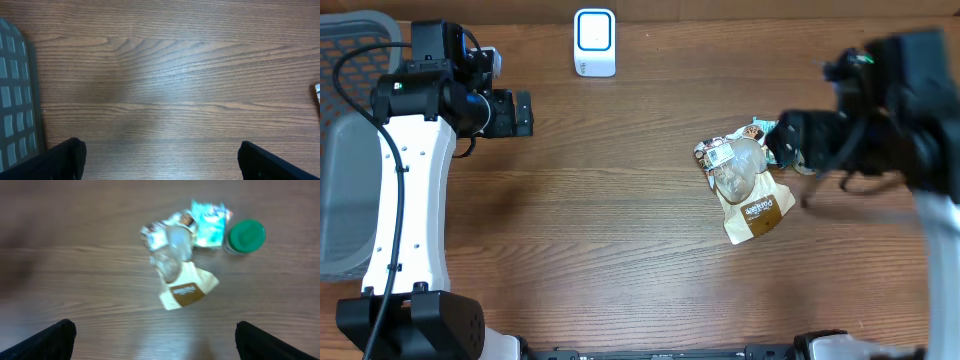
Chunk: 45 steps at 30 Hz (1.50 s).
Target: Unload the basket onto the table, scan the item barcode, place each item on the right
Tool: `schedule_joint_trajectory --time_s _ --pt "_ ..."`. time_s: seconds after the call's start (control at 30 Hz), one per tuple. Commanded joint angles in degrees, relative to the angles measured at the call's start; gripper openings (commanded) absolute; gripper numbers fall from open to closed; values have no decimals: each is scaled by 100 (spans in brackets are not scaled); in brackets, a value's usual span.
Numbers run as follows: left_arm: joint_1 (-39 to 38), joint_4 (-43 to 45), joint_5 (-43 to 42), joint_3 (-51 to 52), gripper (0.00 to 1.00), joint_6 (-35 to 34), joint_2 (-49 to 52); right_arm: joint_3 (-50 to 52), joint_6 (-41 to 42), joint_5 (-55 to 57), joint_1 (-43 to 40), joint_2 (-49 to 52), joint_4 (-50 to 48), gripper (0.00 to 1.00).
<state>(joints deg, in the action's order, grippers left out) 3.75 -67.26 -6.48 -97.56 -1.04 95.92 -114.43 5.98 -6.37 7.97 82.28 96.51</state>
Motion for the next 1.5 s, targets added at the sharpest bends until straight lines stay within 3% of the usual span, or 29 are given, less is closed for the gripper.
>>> schedule_joint_trajectory --time_s 0.0,0.27,0.63,0.83,1.03,1.47 --pt "9 20 -44 -107 99 109 39 -116 4 -426 22 -461 46 100" --pt "9 17 -44 -107 99 109 39 -107 -2 -326 26 -1036 50 100" --pt "2 17 -44 -105 99 109 39 -92 -20 -107 24 -984 39 100" --pt "2 20 -44 -107 100 109 39 400 -22 310 22 -1161 -739 100" --pt "2 17 -44 -105 100 109 39 1886 -22 358 20 -1884 -2271 100" --pt "2 20 -44 -107 100 109 39 6664 -42 372 20 -4236 -6496 100"
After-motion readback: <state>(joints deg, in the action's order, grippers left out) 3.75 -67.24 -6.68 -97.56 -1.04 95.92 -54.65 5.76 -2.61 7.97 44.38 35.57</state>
